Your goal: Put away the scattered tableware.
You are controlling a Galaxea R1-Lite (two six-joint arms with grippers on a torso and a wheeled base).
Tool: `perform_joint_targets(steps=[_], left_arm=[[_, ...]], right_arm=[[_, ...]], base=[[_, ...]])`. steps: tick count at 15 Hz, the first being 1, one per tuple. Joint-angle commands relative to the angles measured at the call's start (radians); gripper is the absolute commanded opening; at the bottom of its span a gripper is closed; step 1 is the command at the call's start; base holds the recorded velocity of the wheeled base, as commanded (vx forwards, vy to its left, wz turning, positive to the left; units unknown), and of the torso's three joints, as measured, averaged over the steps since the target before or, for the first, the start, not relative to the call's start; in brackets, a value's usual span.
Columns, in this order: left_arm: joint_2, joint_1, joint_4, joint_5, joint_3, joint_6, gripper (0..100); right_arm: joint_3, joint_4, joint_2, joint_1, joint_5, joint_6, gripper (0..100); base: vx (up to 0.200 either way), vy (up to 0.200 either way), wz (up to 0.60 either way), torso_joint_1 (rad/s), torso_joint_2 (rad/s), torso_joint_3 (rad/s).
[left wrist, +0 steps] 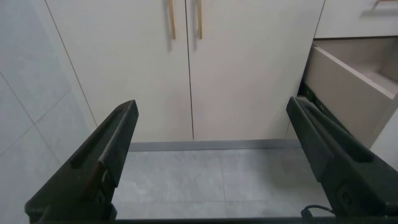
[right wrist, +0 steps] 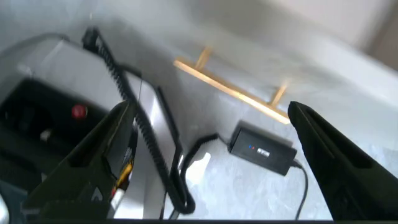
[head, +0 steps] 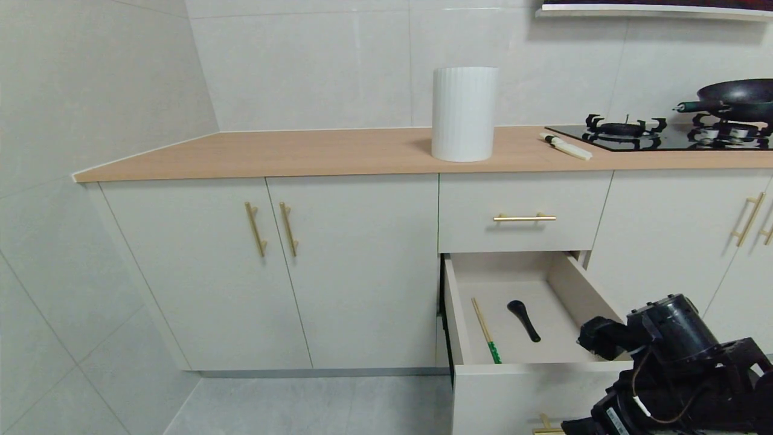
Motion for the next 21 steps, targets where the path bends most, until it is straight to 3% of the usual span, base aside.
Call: perform_joint_targets(steps=[1,5,8,14,21], left_arm=[[0.000,0.000,0.000,0.000,0.000,0.000,100],[0.000,0.000,0.000,0.000,0.000,0.000,100],[0.000,0.001,0.000,0.000,0.000,0.000,100],[0.000,0.000,-0.002,0.000,0.000,0.000,100],[0.000,0.000,0.000,0.000,0.000,0.000,100]], right_arm=[[-0.002,-0.009,0.074,0.016,-0.010,0.005,100],[-0.045,-0.004,0.091,-0.011,-0.010,0.042,100],[-0.091,-0.006,0.148,-0.018,-0.076,0.125,100],[-0.186,-0.013,0.189,-0.040,-0.081,0.269,100],[-0.318,-0.023,0.323,-0.053,-0.161,0.283,100]], base=[[0.000,0.000,0.00,0.000,0.00,0.000],[0.000,0.000,0.00,0.000,0.00,0.000],[0.000,0.000,0.00,0.000,0.00,0.000],[0.000,0.000,0.00,0.000,0.00,0.000],[0.000,0.000,0.00,0.000,0.00,0.000]])
